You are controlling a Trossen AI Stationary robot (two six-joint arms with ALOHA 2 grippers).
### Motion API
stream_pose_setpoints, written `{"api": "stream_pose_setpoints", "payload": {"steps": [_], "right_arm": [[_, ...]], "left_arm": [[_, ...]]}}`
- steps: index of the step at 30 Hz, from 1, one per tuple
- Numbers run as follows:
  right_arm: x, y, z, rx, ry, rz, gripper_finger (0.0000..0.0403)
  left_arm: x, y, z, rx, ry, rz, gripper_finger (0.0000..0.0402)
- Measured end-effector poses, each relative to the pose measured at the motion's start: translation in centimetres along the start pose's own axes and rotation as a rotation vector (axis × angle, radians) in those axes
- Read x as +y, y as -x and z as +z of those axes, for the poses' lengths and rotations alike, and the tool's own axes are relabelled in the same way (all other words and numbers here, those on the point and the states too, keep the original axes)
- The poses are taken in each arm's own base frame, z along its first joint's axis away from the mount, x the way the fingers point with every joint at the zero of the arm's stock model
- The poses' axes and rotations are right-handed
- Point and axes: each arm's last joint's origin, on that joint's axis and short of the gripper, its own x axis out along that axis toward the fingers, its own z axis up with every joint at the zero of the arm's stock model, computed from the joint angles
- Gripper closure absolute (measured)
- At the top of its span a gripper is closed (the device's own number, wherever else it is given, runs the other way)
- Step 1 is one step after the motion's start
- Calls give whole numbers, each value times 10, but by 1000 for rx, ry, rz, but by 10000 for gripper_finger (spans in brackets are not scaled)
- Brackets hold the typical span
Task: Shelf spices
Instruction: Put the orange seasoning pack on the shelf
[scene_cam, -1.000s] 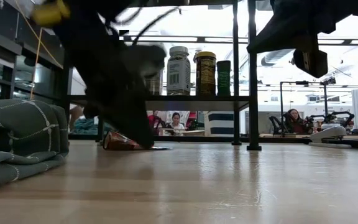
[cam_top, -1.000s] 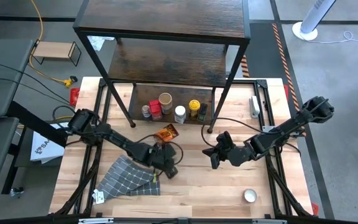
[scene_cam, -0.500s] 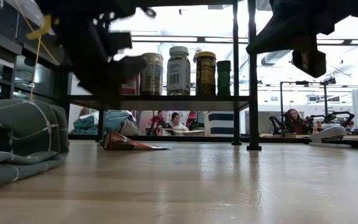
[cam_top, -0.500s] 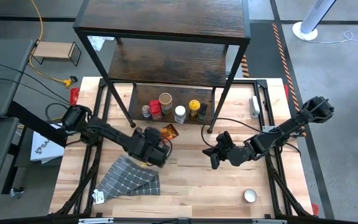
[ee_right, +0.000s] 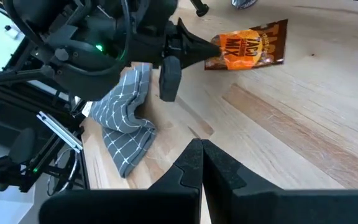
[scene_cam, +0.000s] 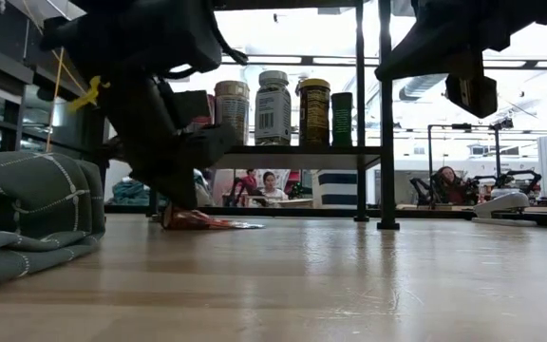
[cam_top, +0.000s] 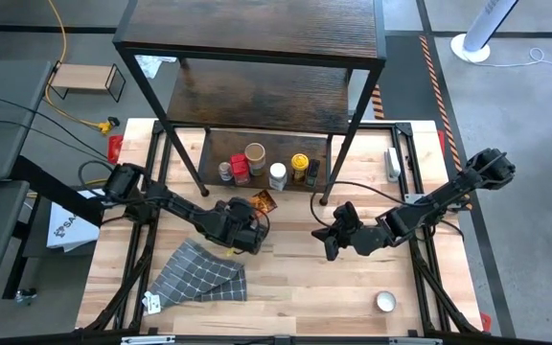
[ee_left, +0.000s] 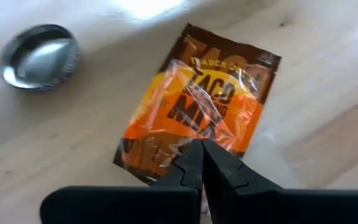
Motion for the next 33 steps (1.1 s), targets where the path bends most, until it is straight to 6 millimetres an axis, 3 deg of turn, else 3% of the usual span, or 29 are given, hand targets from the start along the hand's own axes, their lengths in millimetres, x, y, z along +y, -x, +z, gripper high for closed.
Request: {"api": "stream_pose_setpoints", "payload": {"steps": [15, 19, 23, 28, 33], "right_arm": [[0, 0, 1, -28, 6, -11, 403], [0, 0, 1, -34, 11, -13, 403], [-1, 0, 2, -58, 17, -26, 403], [-1, 0, 2, -80, 14, -37, 403], [-1, 0, 3, -86, 7, -43, 403]], "left_arm": [[-44, 31, -35, 121, -19, -440, 401], [-43, 54, -27, 49, -60, -490, 401], [-28, 76, -9, -156, -62, -365, 401], [-9, 59, 7, -221, -57, -168, 401], [-8, 31, 14, -214, -53, -129, 402]]}}
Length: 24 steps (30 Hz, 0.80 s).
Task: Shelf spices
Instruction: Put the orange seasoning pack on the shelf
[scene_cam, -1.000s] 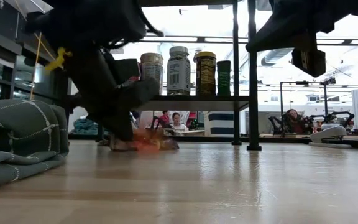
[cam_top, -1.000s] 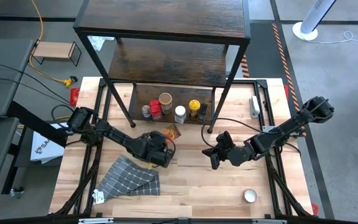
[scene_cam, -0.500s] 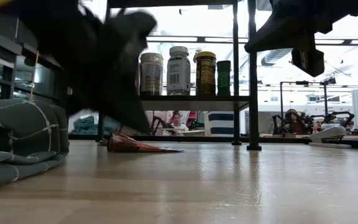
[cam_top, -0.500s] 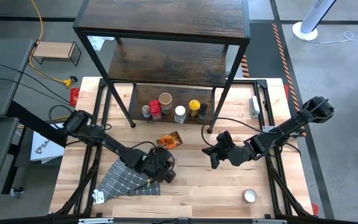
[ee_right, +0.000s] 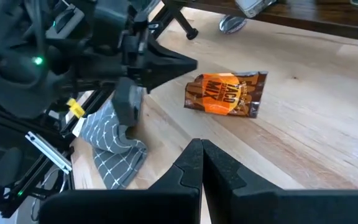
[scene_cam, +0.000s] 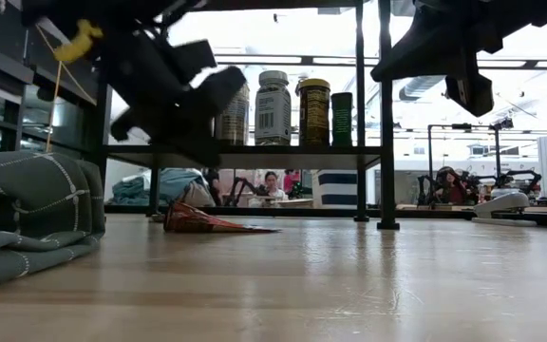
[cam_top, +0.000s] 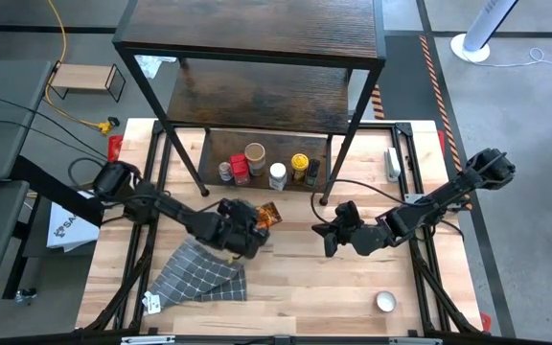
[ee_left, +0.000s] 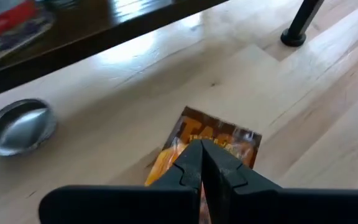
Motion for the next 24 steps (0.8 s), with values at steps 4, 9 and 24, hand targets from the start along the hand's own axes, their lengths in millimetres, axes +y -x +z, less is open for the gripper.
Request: {"api": "stream_pose_setpoints", "payload": {"steps": [4, 9, 24], "right_arm": [[0, 0, 0, 0, -4, -4, 403], [0, 0, 0, 0, -1, -4, 403], [-1, 0, 1, -20, -5, -13, 403]], "left_arm": [[-1, -19, -2, 35, 1, -28, 402], [-2, -35, -11, 117, -7, -68, 402], [-38, -22, -43, 213, 32, -373, 402]]}}
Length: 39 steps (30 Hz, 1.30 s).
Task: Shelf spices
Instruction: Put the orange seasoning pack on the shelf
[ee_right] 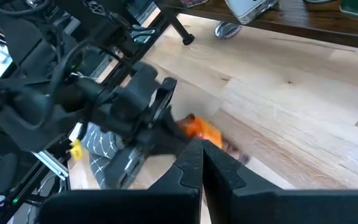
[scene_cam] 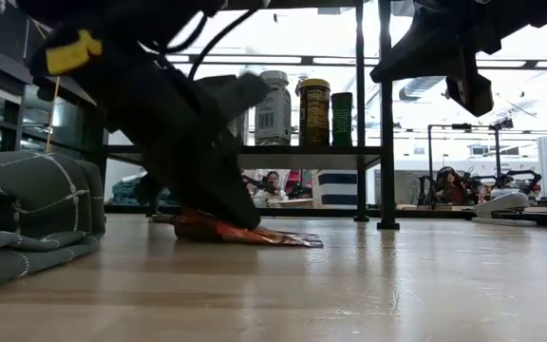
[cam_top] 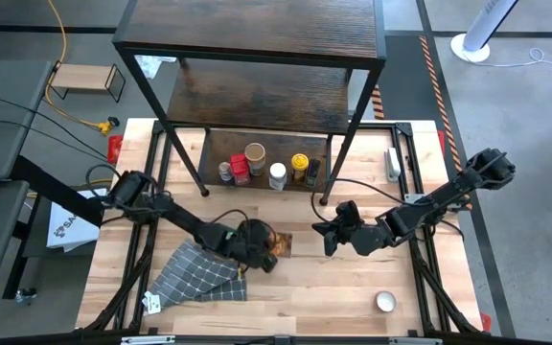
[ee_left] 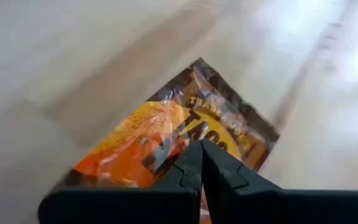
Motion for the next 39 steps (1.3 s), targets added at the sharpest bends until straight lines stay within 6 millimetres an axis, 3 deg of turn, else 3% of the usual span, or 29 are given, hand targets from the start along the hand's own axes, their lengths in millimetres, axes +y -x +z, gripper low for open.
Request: {"api": "stream_pose_setpoints", "payload": {"steps": [4, 9, 14, 17, 21, 25, 28, 34, 39], "right_arm": [[0, 0, -1, 21, 0, 10, 403], [3, 0, -3, 131, -2, 73, 403], [6, 1, -5, 206, -14, 128, 403], [7, -3, -8, 209, -20, 146, 403], [5, -18, -16, 221, -28, 133, 402], [-5, -41, -27, 227, -69, 72, 381], [-13, -57, -33, 236, -125, 28, 339], [-28, -77, -37, 307, -269, -30, 253], [-30, -80, -35, 308, -266, -36, 238]], "left_arm": [[-13, 9, 0, 10, -7, -84, 402], [-24, 42, 28, -98, -65, -144, 402], [-16, 81, 52, -142, -179, -103, 402], [0, 93, 50, -41, -222, 8, 402], [29, 90, 29, 102, -178, 172, 402], [44, 80, 8, 173, -73, 122, 402], [49, 74, -1, 176, 13, 72, 402], [55, 67, -8, 143, 141, -17, 402], [57, 62, -5, 137, 264, -61, 402]]}}
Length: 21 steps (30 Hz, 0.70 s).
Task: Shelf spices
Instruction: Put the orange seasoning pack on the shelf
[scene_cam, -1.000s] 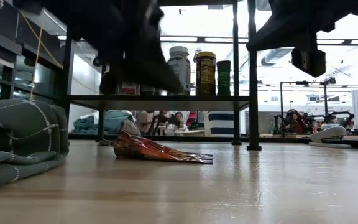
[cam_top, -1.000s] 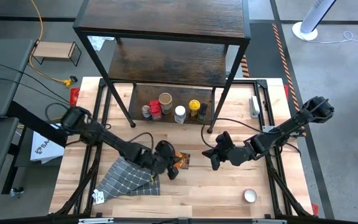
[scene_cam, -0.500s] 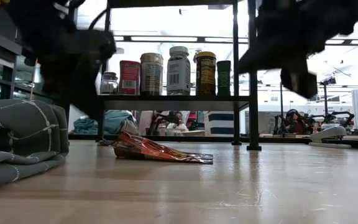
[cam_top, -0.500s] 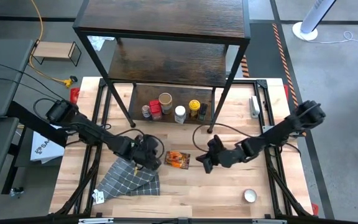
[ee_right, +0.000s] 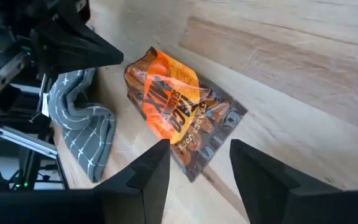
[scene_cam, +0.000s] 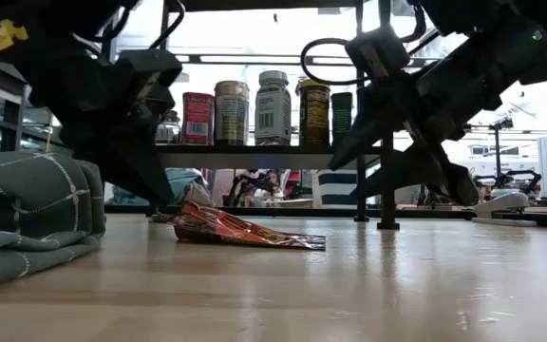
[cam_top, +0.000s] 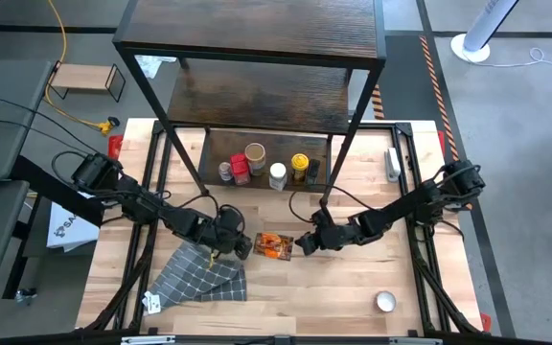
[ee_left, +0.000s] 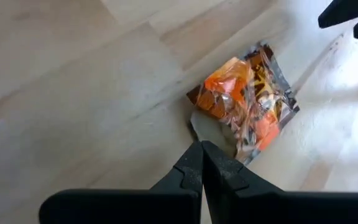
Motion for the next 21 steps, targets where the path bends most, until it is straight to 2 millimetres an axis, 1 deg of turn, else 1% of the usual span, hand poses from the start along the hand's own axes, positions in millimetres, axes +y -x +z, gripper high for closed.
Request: {"api": "stream_pose_setpoints", "payload": {"steps": [3, 8, 13, 16, 21], "right_arm": [[-1, 0, 0, 2, 15, -9, 238], [-6, 0, -2, 31, 4, -59, 237], [-7, 1, -5, 98, 31, -61, 237], [-9, 1, -6, 128, 75, -72, 237], [-12, 1, -5, 140, 141, -97, 237]], "left_arm": [[2, -6, -1, 49, 32, -8, 402], [5, -25, -10, 144, 117, -15, 402], [1, -39, -13, 120, 168, -81, 401], [-1, -44, -8, 107, 170, -70, 401], [-3, -51, 5, 117, 91, -37, 402]]}}
